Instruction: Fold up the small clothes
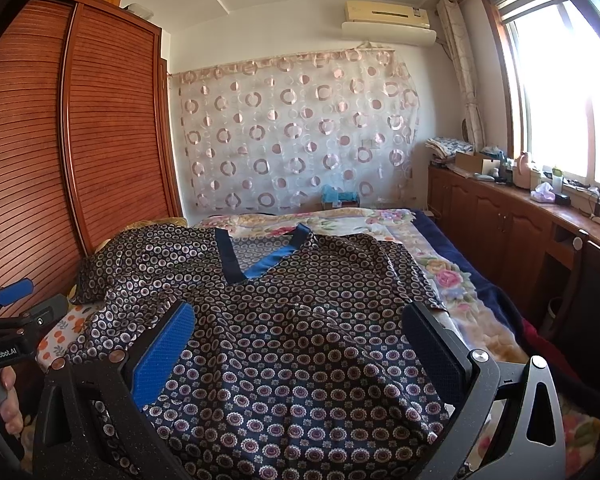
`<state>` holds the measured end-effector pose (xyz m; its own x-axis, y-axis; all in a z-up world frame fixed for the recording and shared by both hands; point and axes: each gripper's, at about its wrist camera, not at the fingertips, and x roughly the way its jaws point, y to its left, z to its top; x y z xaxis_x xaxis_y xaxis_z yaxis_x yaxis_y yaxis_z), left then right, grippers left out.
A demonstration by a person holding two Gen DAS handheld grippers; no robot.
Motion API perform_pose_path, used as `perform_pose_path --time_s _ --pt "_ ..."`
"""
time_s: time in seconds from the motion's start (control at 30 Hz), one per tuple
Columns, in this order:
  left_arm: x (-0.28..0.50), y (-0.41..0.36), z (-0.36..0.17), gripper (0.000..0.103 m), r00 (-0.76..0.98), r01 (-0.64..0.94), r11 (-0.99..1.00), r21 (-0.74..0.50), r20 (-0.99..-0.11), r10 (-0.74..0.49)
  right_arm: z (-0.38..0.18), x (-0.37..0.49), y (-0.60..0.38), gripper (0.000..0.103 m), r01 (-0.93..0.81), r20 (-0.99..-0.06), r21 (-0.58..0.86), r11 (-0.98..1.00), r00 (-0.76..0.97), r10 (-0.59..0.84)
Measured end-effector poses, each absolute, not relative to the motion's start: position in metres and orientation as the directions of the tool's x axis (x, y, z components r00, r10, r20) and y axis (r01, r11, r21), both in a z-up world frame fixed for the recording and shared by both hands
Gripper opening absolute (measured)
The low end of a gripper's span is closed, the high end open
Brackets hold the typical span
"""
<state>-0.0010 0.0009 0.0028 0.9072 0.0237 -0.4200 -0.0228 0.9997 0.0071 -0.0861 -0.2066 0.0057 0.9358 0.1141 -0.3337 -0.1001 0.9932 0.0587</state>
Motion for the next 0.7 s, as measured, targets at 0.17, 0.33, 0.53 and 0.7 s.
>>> perform_pose_path --time_s 0.17,0.33,0.53,0.7 --pt "-0.003 0.0008 0.0019 0.103 0.911 -0.03 1.0 0.009 -0.412 0.031 0.0056 -0.0867 -0.2052 0.103 -0.103 -0.334 0.055 0.993 0.936 0.115" --pt "-0.004 0.0013 0.0024 0.103 0.913 -0.034 0.999 0.009 -0.405 0.034 0.0056 -0.0865 -0.2046 0.103 -0.102 -0.334 0.056 0.993 0.935 0.115" --pt "-0.004 0.0011 0.0029 0.103 0.914 -0.034 0.999 0.01 -0.405 0.035 0.0055 -0.0864 -0.2043 0.103 -0.102 -0.334 0.056 0.993 0.936 0.115" --pt "-0.004 0.0012 0.0031 0.103 0.914 -0.035 0.999 0.011 -0.405 0.036 0.005 -0.0863 -0.2044 0.103 -0.104 -0.335 0.058 0.993 0.935 0.118"
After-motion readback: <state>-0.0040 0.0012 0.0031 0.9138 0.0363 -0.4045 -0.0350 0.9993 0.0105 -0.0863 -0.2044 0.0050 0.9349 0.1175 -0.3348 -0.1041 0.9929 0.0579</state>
